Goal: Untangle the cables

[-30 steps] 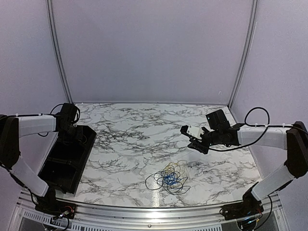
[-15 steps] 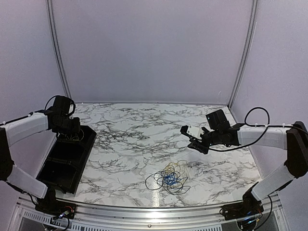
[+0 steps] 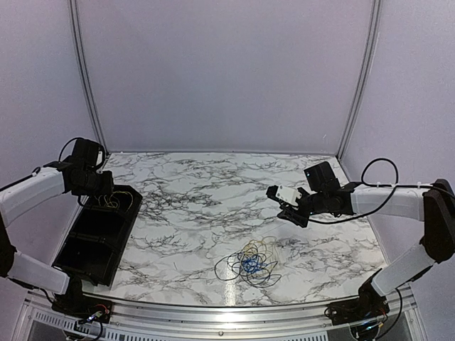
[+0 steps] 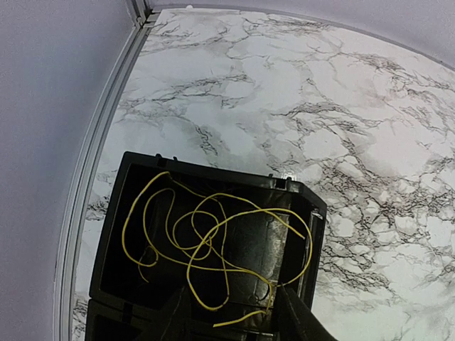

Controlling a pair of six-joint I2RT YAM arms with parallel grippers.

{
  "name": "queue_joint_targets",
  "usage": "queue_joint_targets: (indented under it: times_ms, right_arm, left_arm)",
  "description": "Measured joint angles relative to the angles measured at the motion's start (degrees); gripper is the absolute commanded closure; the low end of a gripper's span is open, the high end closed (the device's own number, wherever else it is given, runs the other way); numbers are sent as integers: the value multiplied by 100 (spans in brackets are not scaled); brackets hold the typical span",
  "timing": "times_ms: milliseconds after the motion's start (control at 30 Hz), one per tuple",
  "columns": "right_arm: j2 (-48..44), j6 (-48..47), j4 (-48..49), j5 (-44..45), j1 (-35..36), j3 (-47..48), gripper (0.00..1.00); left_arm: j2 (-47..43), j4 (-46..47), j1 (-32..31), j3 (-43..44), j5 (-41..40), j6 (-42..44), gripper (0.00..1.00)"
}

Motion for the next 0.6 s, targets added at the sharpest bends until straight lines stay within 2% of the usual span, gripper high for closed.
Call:
queue_joint_targets:
  times_ms: [133, 267, 600]
  right_arm:
    - [0, -22, -11, 0, 0, 0, 69]
    - [0, -35, -33, 0, 0, 0, 69]
    - [0, -44, -76, 2, 0, 0, 69]
  left_arm:
    - [166, -92, 2, 0, -109, -26, 48]
    - [168, -138, 4, 2, -376, -74, 48]
    - [321, -177, 4, 98, -487, -98, 61]
